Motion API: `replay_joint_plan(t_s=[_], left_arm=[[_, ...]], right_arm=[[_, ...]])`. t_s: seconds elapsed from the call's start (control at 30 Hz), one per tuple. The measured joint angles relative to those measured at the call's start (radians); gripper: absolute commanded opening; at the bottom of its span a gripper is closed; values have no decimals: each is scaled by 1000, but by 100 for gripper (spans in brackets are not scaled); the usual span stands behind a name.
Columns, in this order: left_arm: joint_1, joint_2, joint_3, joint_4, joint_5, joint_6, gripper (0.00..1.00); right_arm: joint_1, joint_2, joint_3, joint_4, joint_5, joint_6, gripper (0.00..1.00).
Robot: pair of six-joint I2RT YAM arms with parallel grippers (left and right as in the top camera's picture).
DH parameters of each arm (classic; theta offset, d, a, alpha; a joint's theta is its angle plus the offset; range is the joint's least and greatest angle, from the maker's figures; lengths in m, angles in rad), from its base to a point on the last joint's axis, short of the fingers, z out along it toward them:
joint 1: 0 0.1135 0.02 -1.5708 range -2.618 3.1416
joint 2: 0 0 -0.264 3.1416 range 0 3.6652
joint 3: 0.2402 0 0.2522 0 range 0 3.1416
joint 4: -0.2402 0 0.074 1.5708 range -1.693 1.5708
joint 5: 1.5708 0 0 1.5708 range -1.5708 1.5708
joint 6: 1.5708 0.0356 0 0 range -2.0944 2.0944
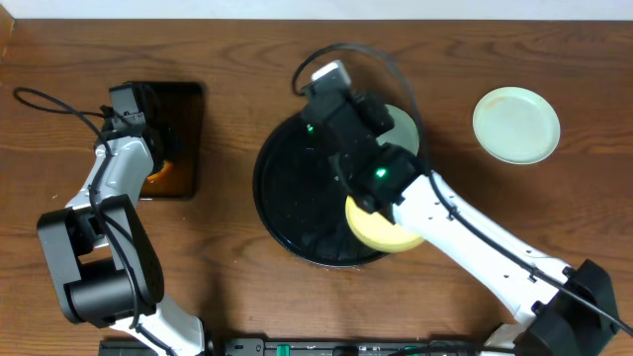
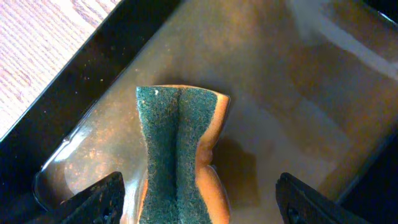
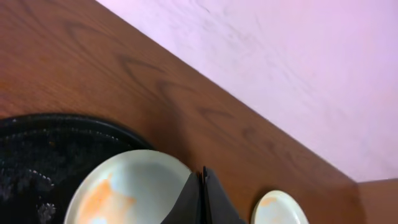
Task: Clean dirty plates on tray and stack at the side
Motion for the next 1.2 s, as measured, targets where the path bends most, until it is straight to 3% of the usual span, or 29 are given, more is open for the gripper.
replay_joint_plan(t_s=[0.07,0.17,0.2,0.23,0.37,0.4,0.53,0.77,0.8,0.83,0.87,1.0,1.2], left_arm=[[0,0,0,0,0,0,79],[0,0,0,0,0,0,79],[0,0,0,0,0,0,79],[0,0,0,0,0,0,79],[0,0,0,0,0,0,79],[0,0,0,0,0,0,79],[0,0,0,0,0,0,79],[0,0,0,0,0,0,79],[0,0,0,0,0,0,79],[0,0,0,0,0,0,79],[0,0,0,0,0,0,79],[0,0,0,0,0,0,79],[0,0,0,0,0,0,79]], right_arm=[[9,0,0,-16,9,11,4],[-3,0,1,-79,15,111,19],[-17,0,1,-109,11,167,30],[-43,0,1,-143,-8,235,61],[-188,0,3,-266,-223,441,97],[-229,0,3,-293,-296,482,99],[-364,4,3,-369,-580,602,99],[-376,13,3,-414,-815,660,99],[-374,13,3,-431,-819,671,90],[-373,13,3,-461,-816,693,67],[-370,13,3,-505,-796,731,59],[-369,13,-5,-608,-708,919,58],[-340,14,-108,-553,-662,1115,64]])
